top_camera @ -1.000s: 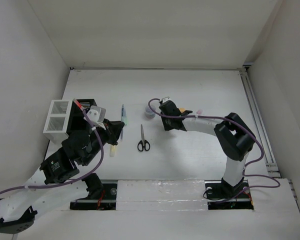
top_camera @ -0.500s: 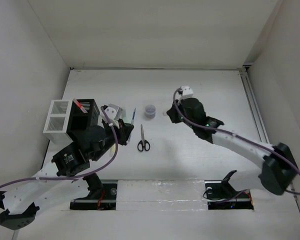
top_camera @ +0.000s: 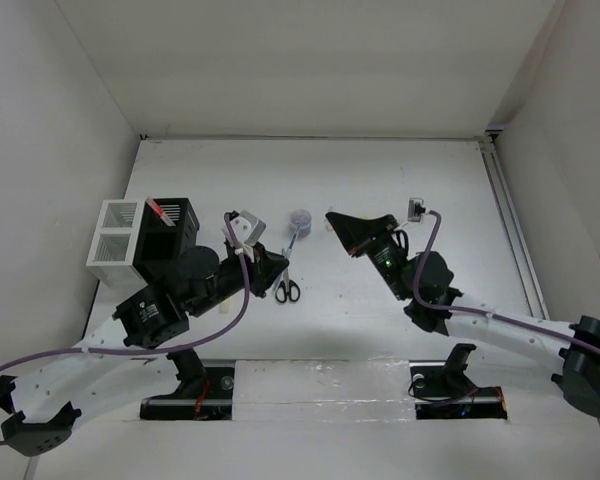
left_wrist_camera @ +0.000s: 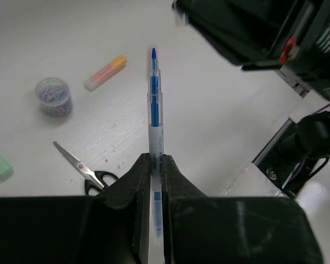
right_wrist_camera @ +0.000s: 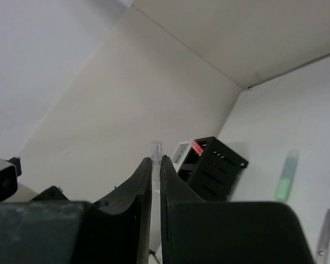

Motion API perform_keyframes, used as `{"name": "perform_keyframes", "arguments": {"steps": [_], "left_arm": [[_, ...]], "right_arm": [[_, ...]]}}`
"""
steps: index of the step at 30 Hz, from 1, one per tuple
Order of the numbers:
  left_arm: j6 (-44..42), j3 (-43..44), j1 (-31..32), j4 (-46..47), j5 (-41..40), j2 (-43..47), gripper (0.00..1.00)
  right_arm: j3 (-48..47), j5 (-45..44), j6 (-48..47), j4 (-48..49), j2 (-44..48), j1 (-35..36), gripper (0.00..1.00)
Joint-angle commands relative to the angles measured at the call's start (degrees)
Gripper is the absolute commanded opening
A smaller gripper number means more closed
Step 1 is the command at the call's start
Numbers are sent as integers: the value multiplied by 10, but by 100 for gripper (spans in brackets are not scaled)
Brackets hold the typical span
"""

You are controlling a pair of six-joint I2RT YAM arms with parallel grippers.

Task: Sort the stationery into containers
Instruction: Close the pen cap on the pen.

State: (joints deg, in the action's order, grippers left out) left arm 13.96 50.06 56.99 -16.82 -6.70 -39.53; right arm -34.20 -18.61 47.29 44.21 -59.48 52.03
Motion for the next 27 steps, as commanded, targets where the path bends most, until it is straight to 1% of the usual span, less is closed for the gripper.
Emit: {"name": "perform_keyframes", "arguments": {"steps": [1, 4, 8, 11, 19, 23, 27], "left_arm": [[-13, 0, 0, 60, 63, 10, 0], [-13, 0, 0, 66, 82, 10, 0], [-18, 0, 0, 66, 94, -6, 0], [-18, 0, 0, 66, 100, -12, 0], [-24, 0, 0, 66, 105, -6, 0], [-24, -5, 0, 66, 111, -6, 0], [-24, -5, 0, 66, 106, -1, 0]], "right_arm": [[36, -55, 62, 258, -18, 32, 0], [42, -32, 68, 314, -46, 40, 0], [37, -37, 69, 327, -62, 59, 0], [37, -37, 69, 349, -68, 59, 0], [26, -20, 75, 337, -73, 64, 0], [26, -14, 56, 337, -78, 64, 0], [26, 14, 43, 337, -84, 64, 0]]}}
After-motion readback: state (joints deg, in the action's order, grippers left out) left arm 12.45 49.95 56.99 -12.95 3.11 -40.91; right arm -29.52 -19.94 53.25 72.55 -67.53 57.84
